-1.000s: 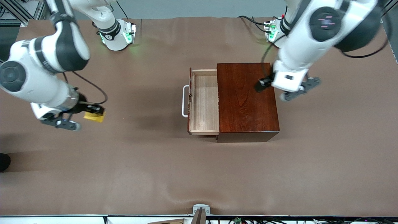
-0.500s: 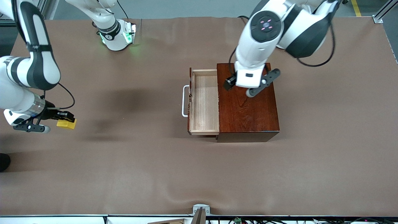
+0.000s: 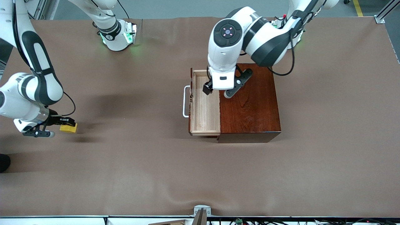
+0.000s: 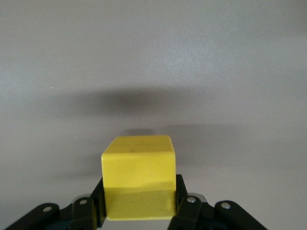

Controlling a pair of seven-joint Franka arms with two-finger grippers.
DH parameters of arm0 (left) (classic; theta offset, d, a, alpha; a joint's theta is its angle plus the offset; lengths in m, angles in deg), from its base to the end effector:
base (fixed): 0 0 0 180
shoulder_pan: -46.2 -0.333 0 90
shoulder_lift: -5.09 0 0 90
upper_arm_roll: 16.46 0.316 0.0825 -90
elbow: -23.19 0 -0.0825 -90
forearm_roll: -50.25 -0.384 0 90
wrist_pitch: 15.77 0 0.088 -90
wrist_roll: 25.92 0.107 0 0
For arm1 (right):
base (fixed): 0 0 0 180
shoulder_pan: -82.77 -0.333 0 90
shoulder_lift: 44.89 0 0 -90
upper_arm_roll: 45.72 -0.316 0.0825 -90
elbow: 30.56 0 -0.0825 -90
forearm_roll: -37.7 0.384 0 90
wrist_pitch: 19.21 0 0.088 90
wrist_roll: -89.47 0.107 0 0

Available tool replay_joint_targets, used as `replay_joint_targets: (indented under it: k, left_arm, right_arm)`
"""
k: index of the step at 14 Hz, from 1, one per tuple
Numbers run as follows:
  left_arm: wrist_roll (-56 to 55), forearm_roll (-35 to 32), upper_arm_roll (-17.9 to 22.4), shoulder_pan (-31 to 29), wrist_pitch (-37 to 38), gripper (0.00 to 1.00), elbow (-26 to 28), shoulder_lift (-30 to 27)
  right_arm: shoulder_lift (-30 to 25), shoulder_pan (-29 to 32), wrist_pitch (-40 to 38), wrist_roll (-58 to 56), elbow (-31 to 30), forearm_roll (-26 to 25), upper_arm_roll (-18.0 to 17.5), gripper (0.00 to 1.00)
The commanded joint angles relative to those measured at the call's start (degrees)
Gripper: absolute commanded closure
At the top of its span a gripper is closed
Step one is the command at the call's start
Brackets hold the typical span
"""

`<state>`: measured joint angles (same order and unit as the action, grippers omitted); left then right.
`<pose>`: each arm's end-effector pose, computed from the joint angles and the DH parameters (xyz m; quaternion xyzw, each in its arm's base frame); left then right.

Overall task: Open drawer, take yellow block, close drawer
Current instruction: 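Set the cube on the table with the right gripper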

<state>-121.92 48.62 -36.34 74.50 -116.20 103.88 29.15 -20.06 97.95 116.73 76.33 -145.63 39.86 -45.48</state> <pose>0.4786 -0.4740 0.4701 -0.9087 -0.4130 0.0610 0.0070 0.5770 -0.1587 0.2317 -0.9988 0.0337 0.0306 0.0199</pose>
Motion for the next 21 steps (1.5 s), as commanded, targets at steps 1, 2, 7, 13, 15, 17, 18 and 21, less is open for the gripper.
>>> replay_joint_targets:
  k: [1,2,7,13,15,17,18,21]
  left_arm:
    - [-6.9,-1.4,0.5,3.2,-3.2,0.0,-2.5,3.1]
    - [-9.0,-1.8,0.5,4.3,-5.2,0.0,-2.8,4.1]
    - [-22.7,-7.1,0.7,9.6,-12.2,0.0,-5.2,10.2]
    - [-34.5,-8.5,9.3,18.5,-19.6,0.0,-7.7,14.3]
    - [-39.8,-8.4,13.2,21.6,-22.1,0.0,-7.7,15.0]
    - [-45.5,-8.2,13.7,21.9,-22.3,0.0,-7.7,15.1]
    - [-46.4,-8.0,13.7,21.7,-22.3,0.0,-7.7,15.2]
    - [-46.9,-6.4,13.7,21.8,-22.3,0.0,-7.7,16.5]
  right_arm:
    - [2.8,1.6,1.5,-0.7,0.9,-0.5,-1.0,0.84]
    - [3.0,1.8,1.8,-0.7,0.9,-0.7,-0.9,0.79]
    - [3.4,1.8,1.3,0.1,0.9,-0.8,0.7,0.28]
    - [3.0,0.8,-5.7,0.3,5.6,-0.7,1.3,0.0]
    - [1.8,0.0,-14.2,0.3,11.1,-0.7,1.2,0.0]
    - [-1.3,-2.1,-19.9,0.3,14.3,-0.8,1.3,0.0]
    - [-3.2,-2.6,-21.9,0.6,15.0,-0.8,1.2,0.0]
    - [-9.7,-4.7,-27.0,4.1,15.3,-0.6,0.9,0.0]
